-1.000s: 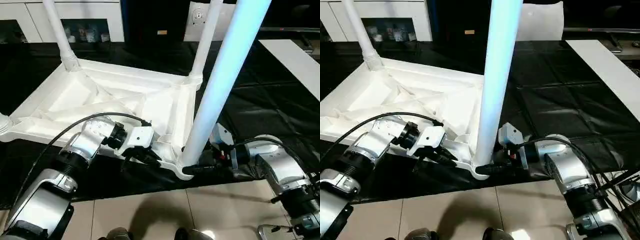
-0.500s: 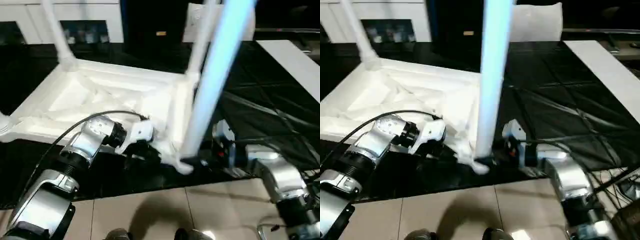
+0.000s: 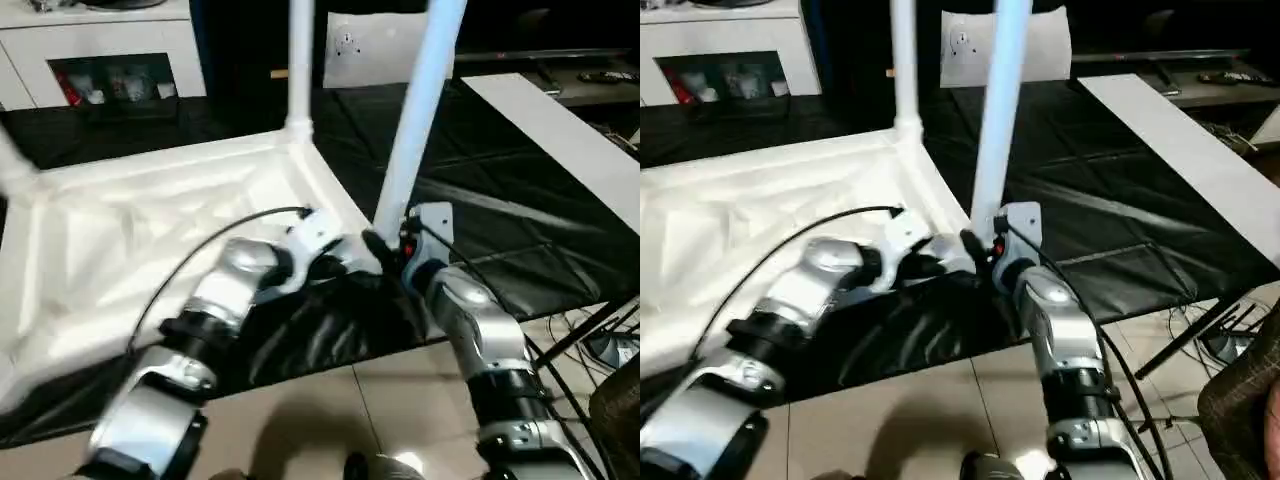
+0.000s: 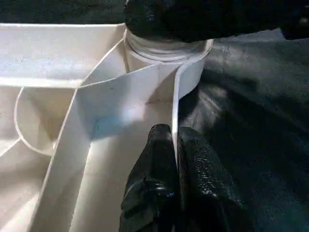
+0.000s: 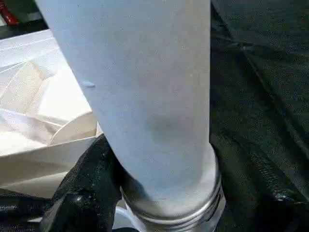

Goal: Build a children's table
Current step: Rotate leg to tighten

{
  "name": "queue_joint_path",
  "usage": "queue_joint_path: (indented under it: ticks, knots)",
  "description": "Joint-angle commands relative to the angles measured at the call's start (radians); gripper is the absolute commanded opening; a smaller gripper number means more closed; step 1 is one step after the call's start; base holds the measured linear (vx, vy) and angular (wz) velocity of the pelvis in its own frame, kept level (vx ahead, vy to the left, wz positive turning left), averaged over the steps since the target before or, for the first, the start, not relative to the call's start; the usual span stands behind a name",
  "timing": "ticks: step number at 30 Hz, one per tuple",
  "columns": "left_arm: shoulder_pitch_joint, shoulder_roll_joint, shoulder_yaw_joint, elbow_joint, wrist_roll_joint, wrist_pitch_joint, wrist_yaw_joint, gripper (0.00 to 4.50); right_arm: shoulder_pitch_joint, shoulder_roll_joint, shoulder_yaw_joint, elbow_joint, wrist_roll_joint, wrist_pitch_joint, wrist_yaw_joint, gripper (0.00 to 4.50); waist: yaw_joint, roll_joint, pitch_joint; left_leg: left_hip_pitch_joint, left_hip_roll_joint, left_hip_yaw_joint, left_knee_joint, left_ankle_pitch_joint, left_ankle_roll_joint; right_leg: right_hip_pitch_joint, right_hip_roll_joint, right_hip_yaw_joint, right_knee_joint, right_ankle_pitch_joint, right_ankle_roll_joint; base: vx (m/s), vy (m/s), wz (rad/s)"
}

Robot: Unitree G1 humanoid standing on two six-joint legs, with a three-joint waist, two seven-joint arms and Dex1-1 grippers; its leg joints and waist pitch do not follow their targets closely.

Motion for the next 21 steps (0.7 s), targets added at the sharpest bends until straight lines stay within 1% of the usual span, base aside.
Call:
queue_joint_path:
  ticks: [1,2,3,4,5,6,7,8,9,10,11,12,13,14,15,16,17,18,19,20,21]
  knots:
    - [-0.037,-0.07,-0.026,-0.029,-0.016,-0.043,0.068,0.0,0.013,0.105,0.149,-0.01,0.036,0.006,0.124,3.23,0.004,-0.001,-0.07,-0.007,0.058,-0.029,-0.082,-0.196,0.068,0.05,-0.078,0.059,-0.071,-0.403,-0.13,0.0,0.0,0.0]
    - [-0.028,-0.057,-0.036,-0.035,-0.014,-0.058,0.043,0.0,0.023,0.095,0.144,-0.018,0.038,-0.001,0.135,3.23,0.005,0.0,-0.07,-0.008,0.059,-0.026,-0.081,-0.182,0.074,0.049,-0.077,0.061,-0.067,-0.373,-0.143,0.0,0.0,0.0]
    - [-0.019,-0.041,-0.041,-0.041,-0.012,-0.064,0.022,0.0,0.035,0.078,0.141,-0.028,0.035,-0.019,0.149,3.45,0.011,0.001,-0.074,-0.008,0.059,-0.021,-0.077,-0.142,0.089,0.049,-0.079,0.066,-0.059,-0.306,-0.173,0.0,0.0,0.0]
    - [-0.011,-0.026,-0.041,-0.042,-0.009,-0.069,0.012,0.0,0.047,0.06,0.137,-0.039,0.037,-0.031,0.165,3.45,0.011,0.001,-0.073,-0.01,0.059,-0.02,-0.076,-0.131,0.094,0.049,-0.078,0.068,-0.055,-0.287,-0.183,0.0,0.0,0.0]
    - [-0.001,-0.002,-0.041,-0.043,-0.008,-0.097,-0.013,0.0,0.065,0.03,0.131,-0.063,0.046,-0.035,0.194,3.61,0.014,-0.002,-0.072,-0.012,0.057,-0.019,-0.076,-0.131,0.104,0.052,-0.077,0.068,-0.053,-0.285,-0.192,0.0,0.0,0.0]
    - [0.002,0.005,-0.041,-0.044,-0.009,-0.106,-0.023,0.0,0.071,0.021,0.129,-0.07,0.049,-0.035,0.202,3.72,0.013,-0.004,-0.073,-0.013,0.056,-0.018,-0.074,-0.141,0.113,0.053,-0.078,0.069,-0.054,-0.311,-0.189,0.0,0.0,0.0]
    - [0.005,0.015,-0.04,-0.041,-0.011,-0.119,-0.034,0.0,0.078,0.005,0.129,-0.079,0.051,-0.038,0.217,3.78,0.015,-0.003,-0.072,-0.014,0.055,-0.017,-0.074,-0.144,0.114,0.052,-0.079,0.068,-0.058,-0.332,-0.185,0.0,0.0,0.0]
    - [0.008,0.026,-0.038,-0.038,-0.013,-0.133,-0.046,0.0,0.086,-0.014,0.128,-0.09,0.052,-0.042,0.234,3.95,0.016,-0.002,-0.072,-0.014,0.053,-0.017,-0.074,-0.142,0.112,0.053,-0.079,0.068,-0.059,-0.346,-0.179,0.0,0.0,0.0]
    - [0.017,0.063,-0.032,-0.031,-0.02,-0.167,-0.094,0.0,0.11,-0.083,0.13,-0.119,0.049,-0.072,0.295,3.95,0.021,-0.002,-0.074,-0.017,0.053,-0.017,-0.073,-0.123,0.115,0.055,-0.077,0.066,-0.061,-0.356,-0.165,0.0,0.0,0.0]
    - [0.02,0.079,-0.031,-0.029,-0.024,-0.177,-0.116,0.0,0.119,-0.112,0.132,-0.128,0.045,-0.088,0.321,4.08,0.022,-0.003,-0.074,-0.019,0.053,-0.017,-0.073,-0.116,0.118,0.058,-0.076,0.065,-0.061,-0.353,-0.159,0.0,0.0,0.0]
    - [0.026,0.099,-0.035,-0.026,-0.031,-0.212,-0.16,0.0,0.125,-0.144,0.13,-0.137,0.046,-0.102,0.357,4.24,0.024,-0.002,-0.076,-0.019,0.055,-0.016,-0.073,-0.108,0.124,0.057,-0.074,0.067,-0.057,-0.334,-0.156,0.0,0.0,0.0]
    - [0.028,0.111,-0.038,-0.025,-0.036,-0.233,-0.185,0.0,0.128,-0.162,0.128,-0.142,0.047,-0.108,0.377,4.24,0.021,-0.002,-0.077,-0.023,0.055,-0.017,-0.072,-0.098,0.128,0.059,-0.074,0.066,-0.054,-0.319,-0.163,0.0,0.0,0.0]
    - [0.033,0.15,-0.059,-0.015,-0.041,-0.298,-0.262,0.0,0.133,-0.217,0.119,-0.153,0.058,-0.139,0.457,4.24,0.023,0.001,-0.078,-0.023,0.057,-0.018,-0.071,-0.095,0.129,0.059,-0.075,0.066,-0.054,-0.313,-0.167,0.0,0.0,0.0]
    - [0.033,0.155,-0.062,-0.013,-0.042,-0.304,-0.272,0.0,0.134,-0.224,0.118,-0.154,0.059,-0.144,0.469,4.24,0.023,0.0,-0.08,-0.022,0.058,-0.017,-0.07,-0.09,0.129,0.058,-0.074,0.067,-0.051,-0.301,-0.171,0.0,0.0,0.0]
    - [0.034,0.175,-0.072,-0.004,-0.047,-0.326,-0.314,0.0,0.137,-0.257,0.115,-0.159,0.064,-0.163,0.528,4.24,0.025,0.004,-0.081,-0.02,0.06,-0.015,-0.069,-0.081,0.132,0.055,-0.07,0.068,-0.047,-0.272,-0.186,0.0,0.0,0.0]
    - [0.034,0.179,-0.074,-0.002,-0.048,-0.33,-0.323,0.0,0.138,-0.264,0.115,-0.16,0.065,-0.167,0.541,4.24,0.027,0.003,-0.081,-0.019,0.059,-0.013,-0.069,-0.079,0.137,0.055,-0.069,0.068,-0.047,-0.262,-0.19,0.0,0.0,0.0]
    - [0.032,0.194,-0.076,0.01,-0.061,-0.355,-0.373,0.0,0.142,-0.305,0.116,-0.168,0.084,-0.175,0.623,4.24,0.032,0.002,-0.08,-0.018,0.06,-0.012,-0.069,-0.082,0.14,0.055,-0.069,0.068,-0.047,-0.258,-0.198,0.0,0.0,0.0]
    - [0.03,0.198,-0.077,0.014,-0.066,-0.359,-0.391,0.0,0.143,-0.319,0.119,-0.172,0.092,-0.174,0.651,4.24,0.034,0.003,-0.08,-0.016,0.063,-0.013,-0.07,-0.085,0.138,0.055,-0.071,0.068,-0.046,-0.26,-0.2,0.0,0.0,0.0]
    - [0.025,0.208,-0.083,0.025,-0.076,-0.376,-0.44,0.0,0.147,-0.356,0.13,-0.182,0.114,-0.171,0.721,4.24,0.042,0.004,-0.08,-0.011,0.065,-0.012,-0.07,-0.088,0.135,0.054,-0.07,0.069,-0.044,-0.258,-0.21,0.0,0.0,0.0]
    - [0.023,0.21,-0.085,0.029,-0.078,-0.382,-0.453,0.0,0.147,-0.367,0.135,-0.183,0.12,-0.171,0.736,4.24,0.045,0.006,-0.08,-0.009,0.066,-0.012,-0.071,-0.085,0.135,0.053,-0.069,0.07,-0.044,-0.252,-0.211,0.0,0.0,0.0]
    - [0.021,0.216,-0.091,0.034,-0.081,-0.394,-0.485,0.0,0.146,-0.386,0.144,-0.181,0.127,-0.174,0.768,4.24,0.05,0.005,-0.08,-0.007,0.071,-0.011,-0.072,-0.084,0.131,0.05,-0.07,0.072,-0.041,-0.243,-0.216,0.0,0.0,0.0]
